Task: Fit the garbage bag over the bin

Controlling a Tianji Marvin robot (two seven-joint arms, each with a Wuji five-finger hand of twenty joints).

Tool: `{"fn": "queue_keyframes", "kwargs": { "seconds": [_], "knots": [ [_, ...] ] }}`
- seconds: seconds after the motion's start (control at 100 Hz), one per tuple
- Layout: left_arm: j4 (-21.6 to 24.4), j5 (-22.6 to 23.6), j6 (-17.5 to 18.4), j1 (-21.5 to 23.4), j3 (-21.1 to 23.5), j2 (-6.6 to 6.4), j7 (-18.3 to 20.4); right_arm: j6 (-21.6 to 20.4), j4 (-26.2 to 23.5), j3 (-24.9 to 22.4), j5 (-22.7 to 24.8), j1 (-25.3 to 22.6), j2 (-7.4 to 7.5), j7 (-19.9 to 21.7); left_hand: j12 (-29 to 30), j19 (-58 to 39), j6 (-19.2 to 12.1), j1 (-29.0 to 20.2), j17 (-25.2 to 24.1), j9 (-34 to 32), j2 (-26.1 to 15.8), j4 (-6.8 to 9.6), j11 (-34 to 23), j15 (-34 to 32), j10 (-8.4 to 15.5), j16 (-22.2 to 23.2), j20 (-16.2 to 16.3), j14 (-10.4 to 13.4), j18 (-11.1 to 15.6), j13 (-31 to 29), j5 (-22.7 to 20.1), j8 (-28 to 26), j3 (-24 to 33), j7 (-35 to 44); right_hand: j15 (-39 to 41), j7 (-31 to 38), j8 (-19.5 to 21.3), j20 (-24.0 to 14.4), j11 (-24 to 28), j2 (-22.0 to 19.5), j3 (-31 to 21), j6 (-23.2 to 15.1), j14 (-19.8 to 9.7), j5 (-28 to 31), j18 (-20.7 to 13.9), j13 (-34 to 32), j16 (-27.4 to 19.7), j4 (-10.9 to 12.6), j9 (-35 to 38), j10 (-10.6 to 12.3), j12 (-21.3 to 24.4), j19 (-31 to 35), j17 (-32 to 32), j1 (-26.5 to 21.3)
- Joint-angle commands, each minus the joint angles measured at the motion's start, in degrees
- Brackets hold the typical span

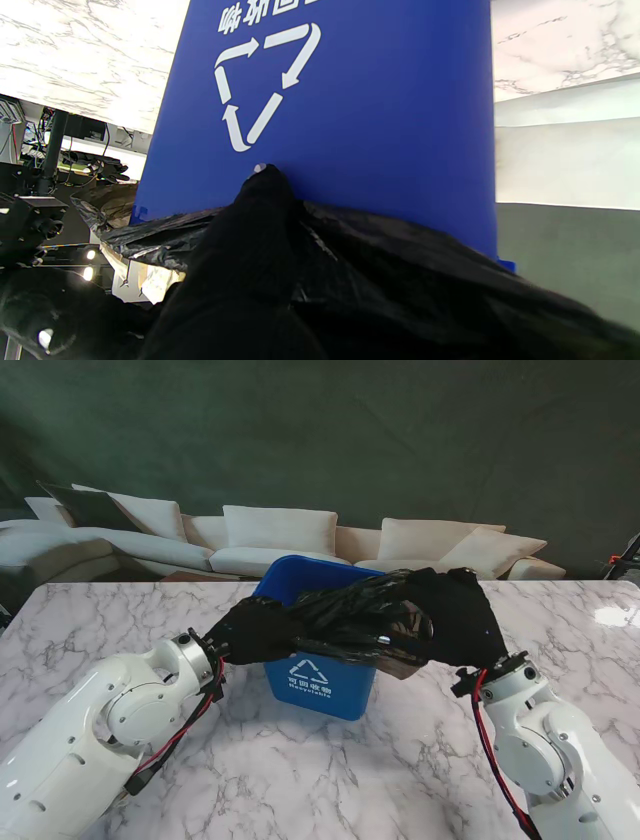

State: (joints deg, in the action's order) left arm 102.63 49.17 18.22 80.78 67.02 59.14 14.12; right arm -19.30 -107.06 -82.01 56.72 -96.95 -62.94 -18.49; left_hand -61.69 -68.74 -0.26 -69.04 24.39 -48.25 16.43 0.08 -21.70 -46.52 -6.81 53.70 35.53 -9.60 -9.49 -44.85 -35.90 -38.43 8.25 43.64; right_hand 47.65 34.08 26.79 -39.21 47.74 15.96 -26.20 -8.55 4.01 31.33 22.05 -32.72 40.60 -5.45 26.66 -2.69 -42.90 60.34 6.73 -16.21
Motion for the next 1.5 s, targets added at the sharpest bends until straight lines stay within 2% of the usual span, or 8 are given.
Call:
{"fn": "queue_keyframes", "kwargs": {
  "seconds": [0.0, 0.15, 0.36, 0.71, 0.89, 0.96, 1.3, 1.49],
  "knots": [
    [-0.1, -0.1, 0.1, 0.1, -0.1, 0.11, 0.7, 0.6, 0.6, 1.0, -0.3, 1.1, -0.11, 1.9, -0.4, -2.5, -1.3, -2.3, 0.3, -1.3, -0.8, 1.06, -1.1, -1.8, -0.8, 0.9, 0.8, -0.1, -1.5, -1.1, -2.8, -0.3, 3.4, 2.3, -0.5, 0.0, 1.3, 0.2, 0.0, -1.1, 1.1, 0.2, -1.1, 1.0, -1.4, 2.0, 0.4, 1.8, -1.7, 0.0, 0.2, 0.0, -1.4, 0.3],
    [0.1, -0.1, 0.1, 0.2, 0.1, 0.09, 0.8, 3.0, 2.6, 4.8, 0.7, 3.4, 0.15, 2.4, -0.4, -2.5, -1.3, -2.4, 0.4, -1.3, -0.7, 1.06, -1.1, -1.8, -0.8, 0.9, 0.8, -0.1, -1.5, -1.0, -2.8, -0.3, 3.4, 2.3, -2.0, -3.0, 0.8, 0.6, -1.1, 2.8, -4.4, 3.4, -0.8, -0.6, -0.6, 2.5, -0.5, 1.5, -2.4, -0.4, 1.2, -0.7, -2.2, 5.1],
    [0.2, -0.2, 0.2, 0.3, 0.3, 0.04, 1.1, 5.1, 5.2, 8.1, -0.3, 5.9, 0.09, 3.0, -0.5, -2.5, -1.3, -2.4, 0.3, -1.3, -0.8, 1.08, -1.1, -1.8, -0.8, 0.9, 0.8, 0.0, -1.3, -1.1, -2.8, -0.3, 3.4, 2.3, -2.2, -1.8, 1.9, 0.7, -1.2, 8.0, -7.3, 2.9, -1.2, -0.2, 0.0, 2.2, -0.6, 2.8, -2.3, -0.1, 1.4, -0.9, -2.1, -1.3],
    [0.3, -0.4, 0.3, 0.5, 0.5, -0.01, 1.5, 7.7, 6.3, 10.8, 1.9, 7.0, 0.55, 4.2, -0.5, -2.6, -1.3, -2.3, 0.3, -1.4, -0.7, 1.08, -1.1, -1.8, -0.7, 0.9, 0.8, 0.0, -1.4, -1.1, -2.8, -0.3, 3.4, 2.3, -3.8, -3.7, 2.9, 1.0, -4.1, 14.5, -10.4, 5.4, -1.2, -6.5, 0.6, 2.6, -1.4, 3.7, -5.3, -0.9, 3.8, -1.6, -2.3, -4.1],
    [0.5, -0.4, 0.3, 0.5, 0.6, -0.06, 1.8, 7.7, 6.2, 11.0, 2.5, 6.4, 0.75, 4.9, -0.5, -2.6, -1.3, -2.3, 0.3, -1.4, -0.7, 1.09, -1.1, -1.8, -0.8, 0.9, 0.9, 0.0, -1.4, -1.1, -2.8, -0.3, 3.4, 2.3, -6.7, -7.5, 2.6, 1.5, -6.9, 17.7, -11.5, 7.2, -0.6, -12.8, 0.7, 3.8, -2.8, 2.5, -8.8, -1.8, 7.8, -2.6, -2.9, 2.7],
    [0.6, -0.4, 0.2, 0.5, 0.7, -0.06, 1.8, 7.5, 6.0, 10.9, 3.2, 5.9, 0.82, 4.4, -0.5, -2.6, -1.4, -2.3, 0.3, -1.3, -0.8, 1.07, -1.1, -1.8, -0.8, 0.9, 0.9, 0.0, -1.4, -1.1, -2.8, -0.3, 3.4, 2.3, -7.2, -8.2, 2.8, 1.6, -6.8, 18.9, -15.1, 7.5, -0.4, -12.7, 0.8, 3.7, -3.0, 1.3, -9.1, -2.0, 9.2, -2.7, -2.9, 6.0],
    [0.7, -0.6, -0.1, 0.5, 0.7, -0.07, 2.1, 6.0, 5.0, 10.3, 5.8, 3.6, 1.10, 2.3, -0.5, -2.5, -1.3, -2.4, 0.3, -1.4, -0.8, 1.04, -1.1, -1.8, -0.7, 0.9, 0.9, -0.1, -1.4, -1.1, -2.7, -0.3, 3.4, 2.2, -8.6, -8.2, 3.2, 1.5, -7.5, 19.2, -15.7, 7.7, -0.4, -12.3, 0.8, 4.0, -3.8, 0.6, -9.5, -2.0, 10.4, -2.7, -2.8, 7.9],
    [0.7, -0.7, -0.1, 0.6, 0.7, -0.07, 2.1, 6.6, 6.7, 11.0, 6.6, 4.0, 1.31, 2.1, -0.5, -2.6, -1.3, -2.4, 0.2, -1.4, -0.8, 1.02, -1.1, -1.8, -0.7, 1.0, 0.9, -0.1, -1.4, -1.1, -2.7, -0.4, 3.4, 2.2, -9.4, 2.2, 13.6, 1.7, -6.2, 20.1, -12.9, 0.4, -0.6, -13.7, 0.9, 2.9, -4.7, 1.7, -9.0, -1.9, 10.8, -2.7, -1.9, -1.4]
  ]
}}
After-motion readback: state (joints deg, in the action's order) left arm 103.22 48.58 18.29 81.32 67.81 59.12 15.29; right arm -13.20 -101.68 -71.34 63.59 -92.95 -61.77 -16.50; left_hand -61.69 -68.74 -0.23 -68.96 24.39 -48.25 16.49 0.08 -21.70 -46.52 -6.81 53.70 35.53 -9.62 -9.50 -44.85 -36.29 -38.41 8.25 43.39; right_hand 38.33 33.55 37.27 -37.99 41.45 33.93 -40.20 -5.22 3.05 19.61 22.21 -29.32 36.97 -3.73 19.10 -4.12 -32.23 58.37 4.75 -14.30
